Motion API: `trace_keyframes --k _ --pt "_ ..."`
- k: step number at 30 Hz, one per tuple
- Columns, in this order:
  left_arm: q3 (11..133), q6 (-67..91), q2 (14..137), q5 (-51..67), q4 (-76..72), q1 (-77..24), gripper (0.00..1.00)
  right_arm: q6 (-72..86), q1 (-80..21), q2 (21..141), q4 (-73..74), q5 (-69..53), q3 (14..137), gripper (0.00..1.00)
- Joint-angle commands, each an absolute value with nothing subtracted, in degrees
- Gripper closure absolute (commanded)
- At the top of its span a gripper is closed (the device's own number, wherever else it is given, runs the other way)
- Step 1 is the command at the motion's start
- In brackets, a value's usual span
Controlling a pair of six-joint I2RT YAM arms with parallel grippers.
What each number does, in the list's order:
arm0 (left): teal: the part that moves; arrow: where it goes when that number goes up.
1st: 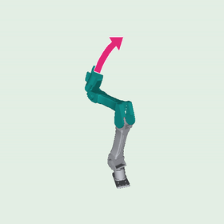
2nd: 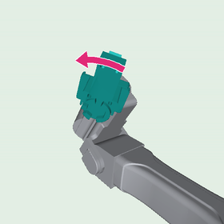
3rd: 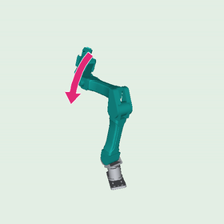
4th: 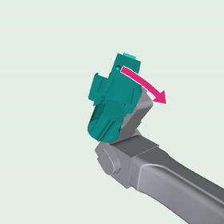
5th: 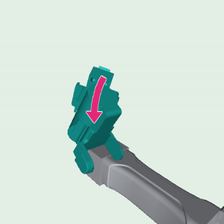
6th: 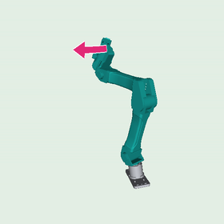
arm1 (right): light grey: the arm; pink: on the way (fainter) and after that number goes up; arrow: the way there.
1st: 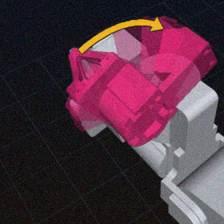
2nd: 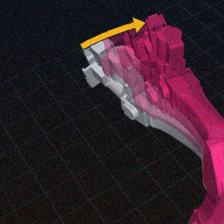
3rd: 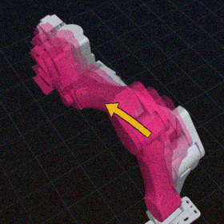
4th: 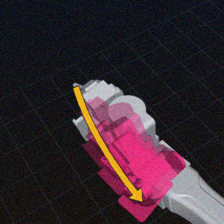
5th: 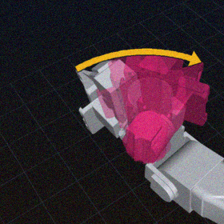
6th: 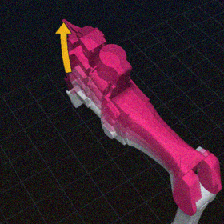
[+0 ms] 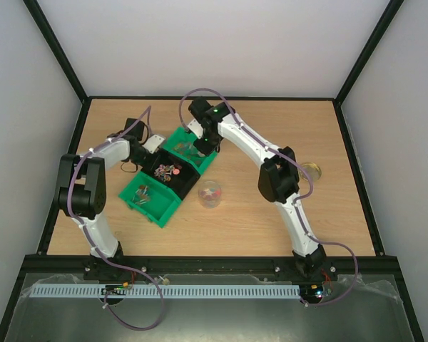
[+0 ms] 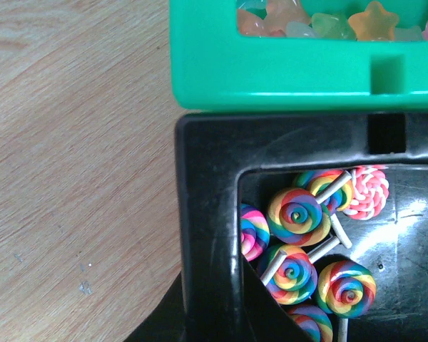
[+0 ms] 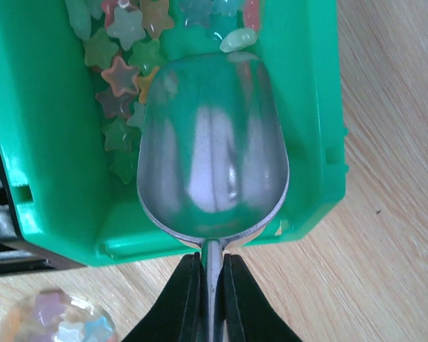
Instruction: Pack the candies
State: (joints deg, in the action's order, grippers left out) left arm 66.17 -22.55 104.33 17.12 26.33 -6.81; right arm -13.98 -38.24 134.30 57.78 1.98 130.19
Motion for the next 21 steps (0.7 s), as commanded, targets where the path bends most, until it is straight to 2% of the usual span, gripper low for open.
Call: trace_keyframes --k 1,15,21 --pt "64.8 -22.7 102.4 18.4 27.1 -7.9 0.98 -13.2 -38.1 138.9 61.5 4.4 131.9 0.99" --pt "64.4 -25.6 102.9 20.9 27.4 -8.6 0.98 -12.9 -38.1 141.5 52.9 1.8 127.8 0.99" --pt "64.8 -26.2 103.4 22.3 27.3 -8.6 0.98 -11.9 -38.1 136.0 38.4 -1.7 114.6 0.99"
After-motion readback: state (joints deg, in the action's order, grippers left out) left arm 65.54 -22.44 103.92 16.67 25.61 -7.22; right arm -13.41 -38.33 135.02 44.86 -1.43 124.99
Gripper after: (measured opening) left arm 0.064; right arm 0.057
